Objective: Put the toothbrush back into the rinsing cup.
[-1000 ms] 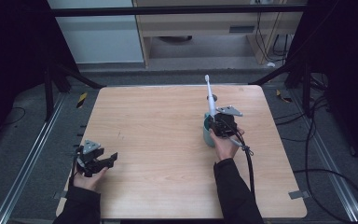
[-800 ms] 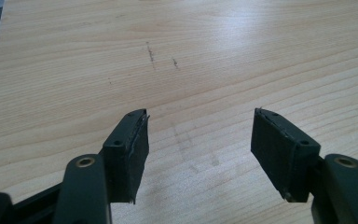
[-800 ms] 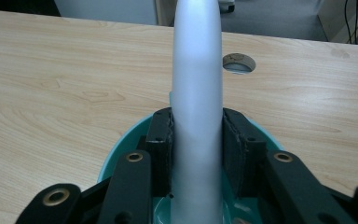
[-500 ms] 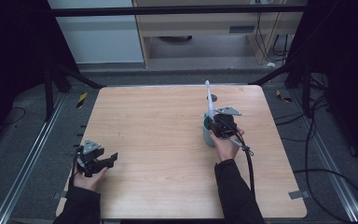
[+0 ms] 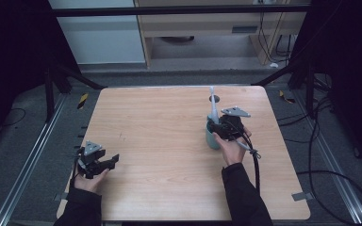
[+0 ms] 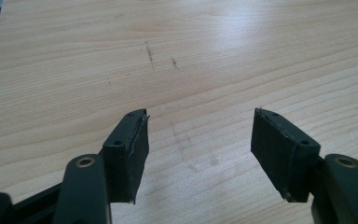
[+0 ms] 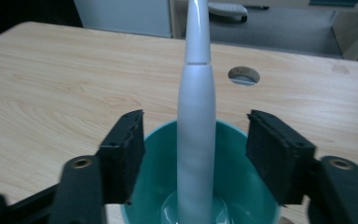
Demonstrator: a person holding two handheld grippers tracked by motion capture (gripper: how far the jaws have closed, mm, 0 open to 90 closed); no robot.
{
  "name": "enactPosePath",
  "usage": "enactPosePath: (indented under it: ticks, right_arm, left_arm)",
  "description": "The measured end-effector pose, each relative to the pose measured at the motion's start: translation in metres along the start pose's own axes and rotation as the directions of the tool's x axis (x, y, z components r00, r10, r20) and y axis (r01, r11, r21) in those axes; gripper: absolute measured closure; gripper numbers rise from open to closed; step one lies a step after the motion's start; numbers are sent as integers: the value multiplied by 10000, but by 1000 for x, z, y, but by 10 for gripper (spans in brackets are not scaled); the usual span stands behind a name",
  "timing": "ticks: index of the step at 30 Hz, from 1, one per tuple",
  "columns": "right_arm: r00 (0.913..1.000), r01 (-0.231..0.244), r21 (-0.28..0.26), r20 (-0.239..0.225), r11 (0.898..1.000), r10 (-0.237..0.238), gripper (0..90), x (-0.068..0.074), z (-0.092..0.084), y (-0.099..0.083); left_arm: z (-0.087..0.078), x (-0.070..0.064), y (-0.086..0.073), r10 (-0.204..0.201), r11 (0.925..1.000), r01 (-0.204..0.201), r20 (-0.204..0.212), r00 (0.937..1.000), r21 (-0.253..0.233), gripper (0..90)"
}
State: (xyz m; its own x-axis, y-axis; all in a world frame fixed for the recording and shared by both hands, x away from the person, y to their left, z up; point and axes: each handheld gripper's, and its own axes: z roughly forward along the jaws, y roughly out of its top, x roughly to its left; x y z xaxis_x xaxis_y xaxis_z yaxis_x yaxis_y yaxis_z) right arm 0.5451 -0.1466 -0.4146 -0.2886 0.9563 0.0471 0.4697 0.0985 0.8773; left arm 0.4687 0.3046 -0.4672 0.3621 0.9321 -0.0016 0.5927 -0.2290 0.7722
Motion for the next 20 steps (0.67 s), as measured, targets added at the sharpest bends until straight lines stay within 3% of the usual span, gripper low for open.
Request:
enactPosePath:
  ticks: [5,9,20]
  right_arm:
    - [9982,479,-187,-357,9987,-485,206,-1,-25,2]
    - [9941,635,-174,-875,9978,-648,151,-1,-47,-14]
    - [9926,663,222,-1038,9975,-637,118,-20,-78,-63]
  left_arm:
    - [0,0,0,28,10000,-28,77,10000,26,364]
    - [0,-2,0,36,10000,-36,137,9999,8,364]
    - [0,-2,0,56,10000,-57,328,9994,33,382]
